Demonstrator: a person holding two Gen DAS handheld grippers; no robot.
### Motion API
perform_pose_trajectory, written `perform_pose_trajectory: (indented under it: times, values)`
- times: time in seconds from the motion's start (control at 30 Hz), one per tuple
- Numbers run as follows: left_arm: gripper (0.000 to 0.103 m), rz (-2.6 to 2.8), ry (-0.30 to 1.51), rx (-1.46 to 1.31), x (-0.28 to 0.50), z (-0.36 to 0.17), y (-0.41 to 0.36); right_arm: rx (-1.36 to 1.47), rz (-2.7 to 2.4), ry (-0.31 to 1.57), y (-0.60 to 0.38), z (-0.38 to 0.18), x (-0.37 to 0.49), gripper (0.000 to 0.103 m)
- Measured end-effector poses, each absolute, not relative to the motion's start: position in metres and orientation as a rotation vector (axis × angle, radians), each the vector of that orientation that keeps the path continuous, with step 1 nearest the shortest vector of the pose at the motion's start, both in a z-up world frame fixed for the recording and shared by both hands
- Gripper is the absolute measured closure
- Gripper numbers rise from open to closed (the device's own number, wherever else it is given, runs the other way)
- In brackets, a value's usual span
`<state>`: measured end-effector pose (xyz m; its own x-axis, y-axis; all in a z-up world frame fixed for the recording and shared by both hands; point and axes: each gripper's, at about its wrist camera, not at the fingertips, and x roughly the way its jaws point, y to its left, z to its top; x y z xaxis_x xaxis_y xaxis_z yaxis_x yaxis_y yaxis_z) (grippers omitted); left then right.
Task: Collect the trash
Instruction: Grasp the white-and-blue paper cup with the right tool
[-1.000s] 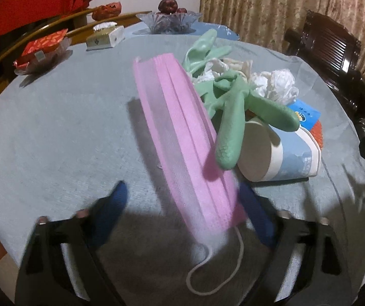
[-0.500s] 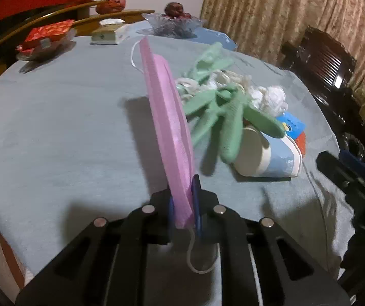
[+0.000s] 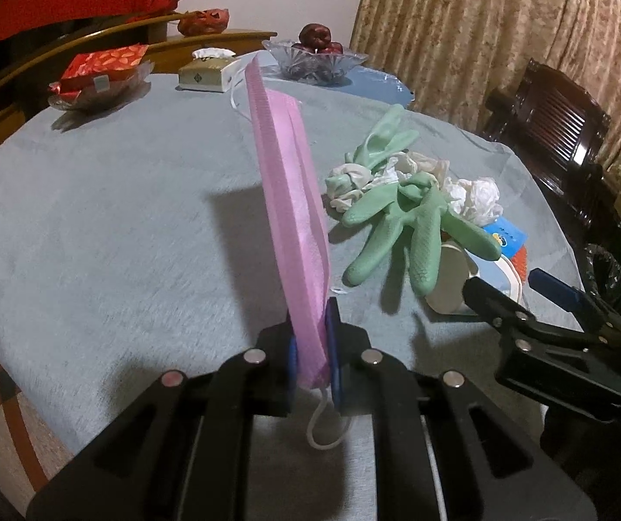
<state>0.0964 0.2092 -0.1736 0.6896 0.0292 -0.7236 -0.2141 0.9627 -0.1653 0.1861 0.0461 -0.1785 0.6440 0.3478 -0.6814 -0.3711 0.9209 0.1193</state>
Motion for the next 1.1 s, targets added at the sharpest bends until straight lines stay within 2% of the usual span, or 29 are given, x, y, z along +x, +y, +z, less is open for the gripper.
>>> perform_pose_trajectory:
  times: [0.07, 0.3, 1.1]
  values:
    - [0.092, 0.136, 0.799, -0.244, 0.096, -0.174, 0.209, -0.040, 0.403, 0.786, 0.049, -0.181, 0.189, 0.008]
    - [0.092, 0.129, 0.802, -0.233, 0.097, -0.176, 0.206, -0.036, 0.449, 0.811, 0.051, -0.183, 0.190, 0.029]
    - [0.092, 0.064, 0.797, -0.174, 0.091, -0.163, 0.170, 0.038, 0.475, 0.821, -0.007, -0.160, 0.157, 0.030]
